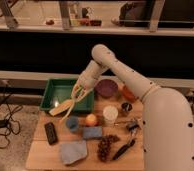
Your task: Place banana in tray
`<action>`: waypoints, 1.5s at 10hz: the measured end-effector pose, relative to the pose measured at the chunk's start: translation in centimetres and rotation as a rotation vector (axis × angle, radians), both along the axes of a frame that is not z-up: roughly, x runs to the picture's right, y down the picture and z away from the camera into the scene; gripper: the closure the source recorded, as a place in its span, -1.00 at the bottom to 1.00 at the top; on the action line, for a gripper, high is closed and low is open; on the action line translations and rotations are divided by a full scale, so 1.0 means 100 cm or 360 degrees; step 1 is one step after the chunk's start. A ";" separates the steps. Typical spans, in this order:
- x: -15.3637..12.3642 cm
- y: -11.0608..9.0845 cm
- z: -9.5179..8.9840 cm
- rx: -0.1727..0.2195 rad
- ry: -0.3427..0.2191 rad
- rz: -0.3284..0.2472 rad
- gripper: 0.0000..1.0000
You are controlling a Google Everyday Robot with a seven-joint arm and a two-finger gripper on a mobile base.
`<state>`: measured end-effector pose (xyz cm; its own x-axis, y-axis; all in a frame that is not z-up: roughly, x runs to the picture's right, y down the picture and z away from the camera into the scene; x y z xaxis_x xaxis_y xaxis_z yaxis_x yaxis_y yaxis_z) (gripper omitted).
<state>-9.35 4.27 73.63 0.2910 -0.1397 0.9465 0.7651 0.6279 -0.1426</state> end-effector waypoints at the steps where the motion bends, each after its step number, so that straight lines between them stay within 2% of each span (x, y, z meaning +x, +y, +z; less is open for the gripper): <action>1: 0.005 0.004 0.004 0.0000 0.0013 0.0041 0.94; 3: 0.013 0.007 0.028 0.0025 0.0012 0.0134 0.94; 6: 0.006 -0.019 0.062 0.0060 -0.0033 0.0187 0.94; 9: -0.016 -0.043 0.090 0.0086 -0.0092 0.0167 0.94; 11: -0.014 -0.043 0.102 0.0095 -0.0108 0.0170 0.94; 13: -0.002 -0.034 0.119 0.0121 -0.0128 0.0167 0.94; 14: 0.002 -0.032 0.123 0.0144 -0.0133 0.0156 0.94; 15: 0.008 -0.032 0.124 0.0212 -0.0123 0.0078 0.94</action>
<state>-8.52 1.02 86.05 0.2277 -0.2527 0.9404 0.7384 0.6744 0.0024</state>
